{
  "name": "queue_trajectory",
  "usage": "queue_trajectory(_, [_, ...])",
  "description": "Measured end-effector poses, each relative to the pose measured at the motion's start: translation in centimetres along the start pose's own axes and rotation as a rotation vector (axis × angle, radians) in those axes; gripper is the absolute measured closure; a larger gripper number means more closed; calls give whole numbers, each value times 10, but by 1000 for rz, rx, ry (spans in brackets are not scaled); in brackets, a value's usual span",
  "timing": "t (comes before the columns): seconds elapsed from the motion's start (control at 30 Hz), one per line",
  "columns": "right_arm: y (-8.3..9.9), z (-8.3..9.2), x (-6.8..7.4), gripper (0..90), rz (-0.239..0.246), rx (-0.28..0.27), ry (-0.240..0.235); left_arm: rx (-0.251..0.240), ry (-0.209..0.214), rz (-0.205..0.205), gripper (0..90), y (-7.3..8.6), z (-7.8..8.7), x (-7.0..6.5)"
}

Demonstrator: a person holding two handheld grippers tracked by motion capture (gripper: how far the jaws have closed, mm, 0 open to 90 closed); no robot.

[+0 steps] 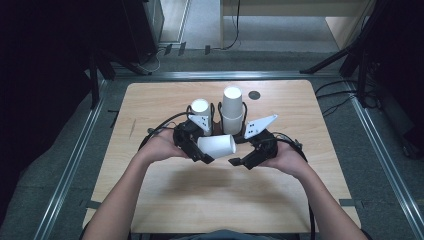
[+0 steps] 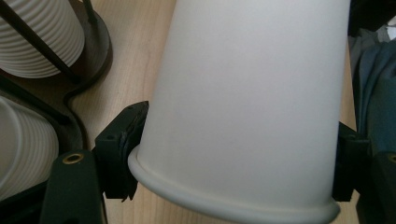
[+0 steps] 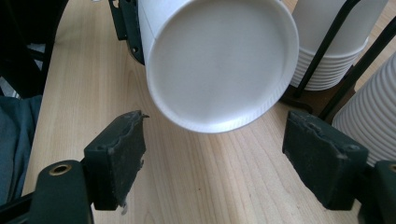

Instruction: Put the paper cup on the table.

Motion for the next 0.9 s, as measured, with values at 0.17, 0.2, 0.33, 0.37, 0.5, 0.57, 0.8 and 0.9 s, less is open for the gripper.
queue_trajectory(0.17, [2, -1, 0, 213, -3, 9, -1, 22, 15, 0, 239, 2, -5, 1])
queue_trajectory(0.2, [2, -1, 0, 214, -3, 14, -5, 29, 12, 5, 239, 3, -6, 1])
queue_trajectory(0.33, [2, -3, 1, 213, 9, 16, -6, 54, 4, 14, 239, 6, -10, 4])
queue_trajectory(0.37, [2, -4, 1, 213, 11, 16, -8, 65, 5, 18, 239, 7, -13, 4])
queue_trajectory(0.5, [2, -7, 3, 214, 16, 22, -13, 102, 8, 16, 239, 9, -19, 6])
queue_trajectory(0.57, [2, -8, 4, 213, 21, 26, -16, 105, 14, 18, 239, 8, -22, 6])
queue_trajectory(0.8, [2, -17, 11, 235, 55, 48, -38, 120, 50, 16, 238, 8, -33, 4])
queue_trajectory(0.9, [3, -21, 15, 316, 81, 76, -60, 121, 88, 26, 233, 8, -35, 2])
Point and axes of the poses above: each handheld gripper's, and its own axes: z roughly backward along the jaws, y roughly out of its underside, x roughly to its left, the point moved 7 cm from there along -z, roughly forward along the jaws, and after that the axes turned 13 degrees about y, right-handed, at the moved point
